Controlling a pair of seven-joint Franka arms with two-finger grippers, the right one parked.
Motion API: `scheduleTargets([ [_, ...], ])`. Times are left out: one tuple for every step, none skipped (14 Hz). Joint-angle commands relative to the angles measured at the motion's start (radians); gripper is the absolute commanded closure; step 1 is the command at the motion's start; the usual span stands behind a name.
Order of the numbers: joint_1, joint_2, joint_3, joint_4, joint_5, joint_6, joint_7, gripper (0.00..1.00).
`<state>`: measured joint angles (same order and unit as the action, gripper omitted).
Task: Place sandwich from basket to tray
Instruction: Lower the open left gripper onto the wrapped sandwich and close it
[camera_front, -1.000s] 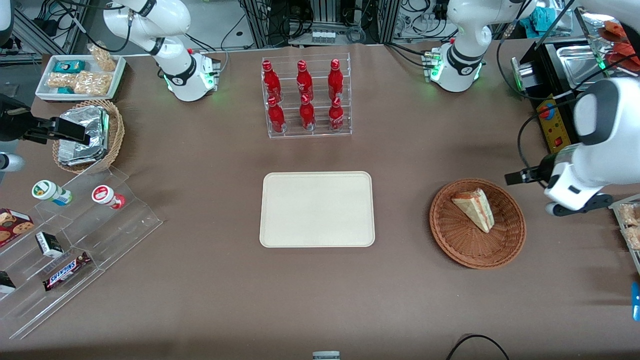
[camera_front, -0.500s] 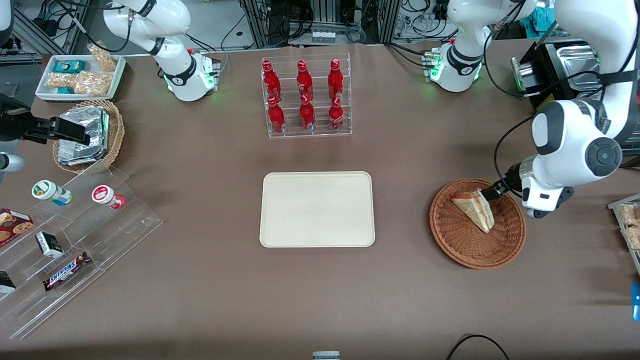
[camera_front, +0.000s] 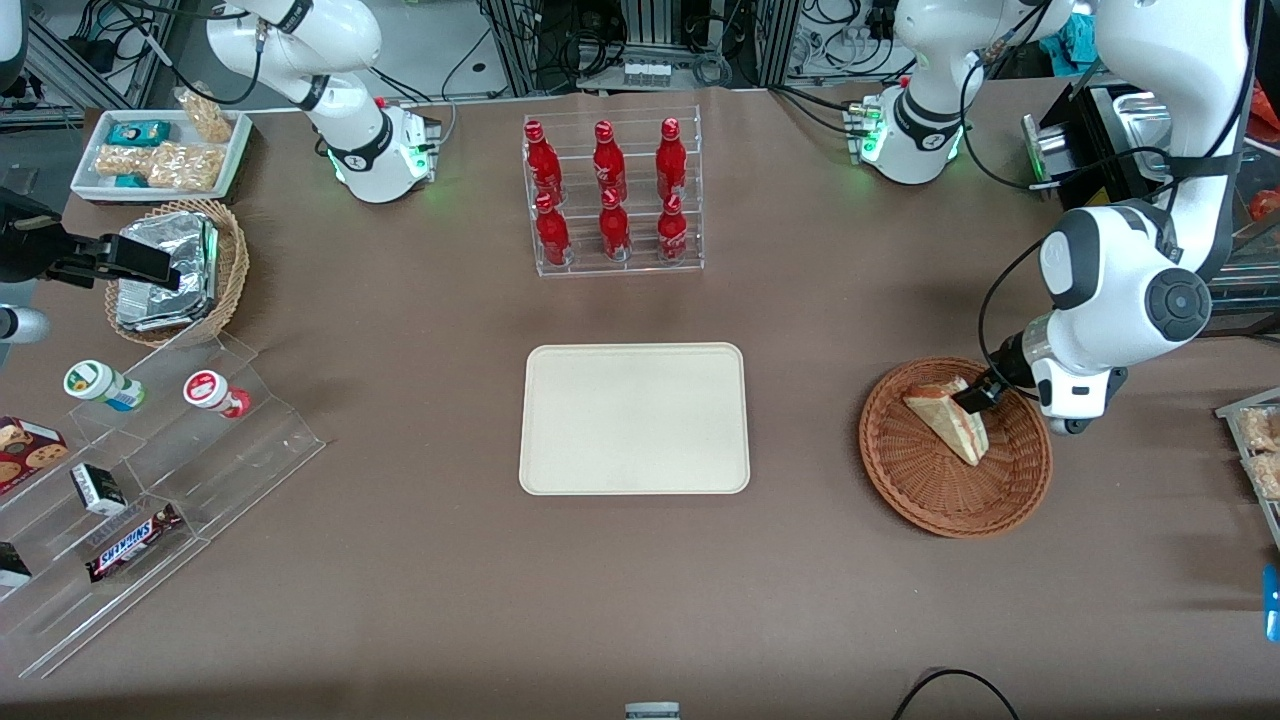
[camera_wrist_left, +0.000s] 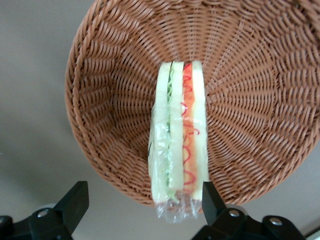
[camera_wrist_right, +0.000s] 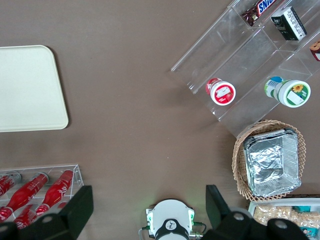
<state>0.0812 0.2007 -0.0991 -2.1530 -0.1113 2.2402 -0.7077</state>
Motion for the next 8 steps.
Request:
scheduleTargets([
  [0.002, 0.052, -0.010, 0.002, -0.013, 0.073, -0.022, 0.00],
  [0.000, 0.065, -0.011, 0.002, -0.013, 0.096, -0.036, 0.00],
  [-0.003, 0.077, -0.011, 0.002, -0.011, 0.107, -0.038, 0.00],
  [-0.006, 0.083, -0.011, 0.002, -0.011, 0.111, -0.036, 0.00],
  [-0.006, 0.088, -0.011, 0.001, -0.011, 0.113, -0.036, 0.00],
  [-0.008, 0.092, -0.011, -0.002, -0.011, 0.113, -0.038, 0.00],
  [-0.011, 0.094, -0.011, -0.007, -0.011, 0.113, -0.038, 0.00],
  [-0.014, 0.095, -0.011, -0.011, -0.011, 0.114, -0.038, 0.00],
])
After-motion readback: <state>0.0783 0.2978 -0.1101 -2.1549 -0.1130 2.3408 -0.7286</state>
